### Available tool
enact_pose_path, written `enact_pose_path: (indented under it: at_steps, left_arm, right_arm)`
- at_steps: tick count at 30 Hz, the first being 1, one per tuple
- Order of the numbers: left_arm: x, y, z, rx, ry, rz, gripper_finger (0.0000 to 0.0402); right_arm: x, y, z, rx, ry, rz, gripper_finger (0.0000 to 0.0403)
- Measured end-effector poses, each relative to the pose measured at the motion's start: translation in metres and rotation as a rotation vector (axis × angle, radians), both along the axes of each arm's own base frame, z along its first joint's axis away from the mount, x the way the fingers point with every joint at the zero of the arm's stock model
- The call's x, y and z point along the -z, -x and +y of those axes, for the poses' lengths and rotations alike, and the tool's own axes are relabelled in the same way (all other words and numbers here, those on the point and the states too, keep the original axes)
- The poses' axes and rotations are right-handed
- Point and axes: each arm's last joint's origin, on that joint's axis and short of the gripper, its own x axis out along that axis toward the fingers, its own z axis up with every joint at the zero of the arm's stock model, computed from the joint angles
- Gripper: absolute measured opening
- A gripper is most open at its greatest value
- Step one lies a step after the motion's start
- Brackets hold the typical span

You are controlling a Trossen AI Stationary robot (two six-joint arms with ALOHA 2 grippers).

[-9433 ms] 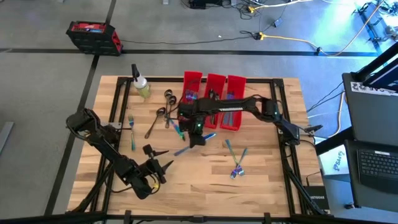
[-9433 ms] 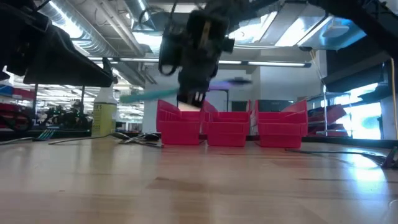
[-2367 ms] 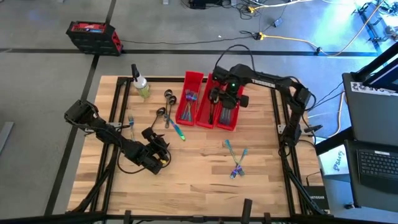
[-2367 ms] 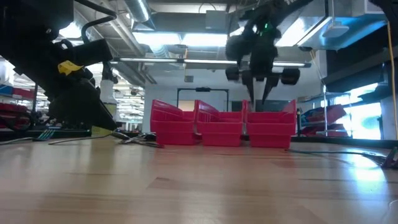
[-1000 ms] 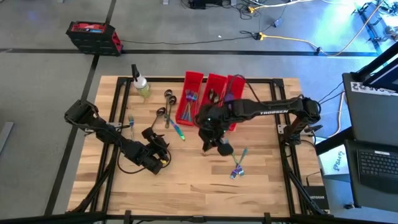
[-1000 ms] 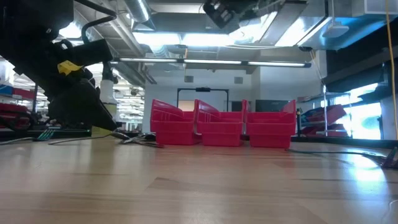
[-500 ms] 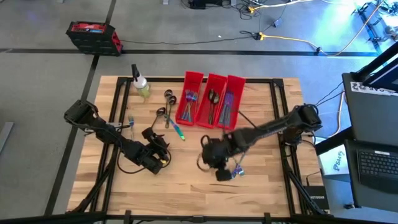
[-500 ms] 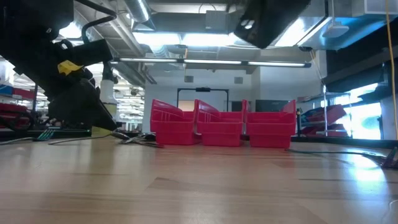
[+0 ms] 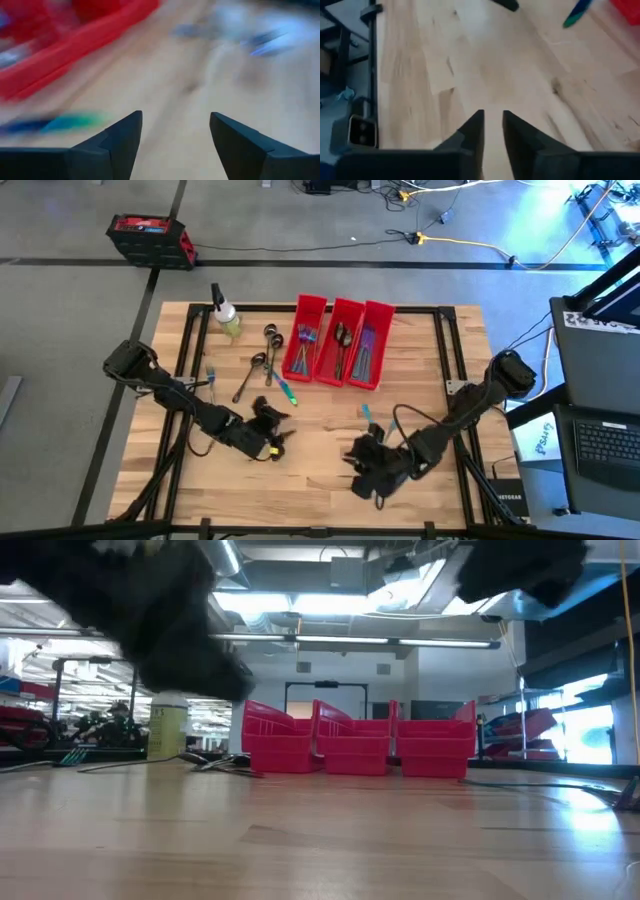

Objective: Sort silverware
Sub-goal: Put the blue fork into the left red silverware bin

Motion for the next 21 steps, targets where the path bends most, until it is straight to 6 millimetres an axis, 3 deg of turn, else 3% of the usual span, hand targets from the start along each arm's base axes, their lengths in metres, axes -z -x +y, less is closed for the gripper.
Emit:
enact_pose_path:
  at_steps: [6, 10, 14, 21]
  left_arm:
    - [-0.03, -0.024, 0.005, 0.147, 0.017, -0.289, 0.0221]
    - [-0.026, -0.033, 0.017, 0.111, -0.003, -0.306, 0.0221]
    - [-0.018, -0.043, 0.031, 0.02, 0.095, -0.352, 0.0221]
    - [-0.004, -0.063, 0.036, 0.078, 0.153, -0.383, 0.0221]
  right_arm:
    - [0.005, 0.028, 0.02, -0.068, 0.108, 0.056, 0.0138]
    - [0.024, 0.057, 0.024, -0.026, 0.233, 0.161, 0.0179]
    - [0.046, 0.072, 0.028, 0.017, 0.237, 0.183, 0.0192]
    - [0.071, 0.07, 0.046, -0.131, 0.307, 0.176, 0.0193]
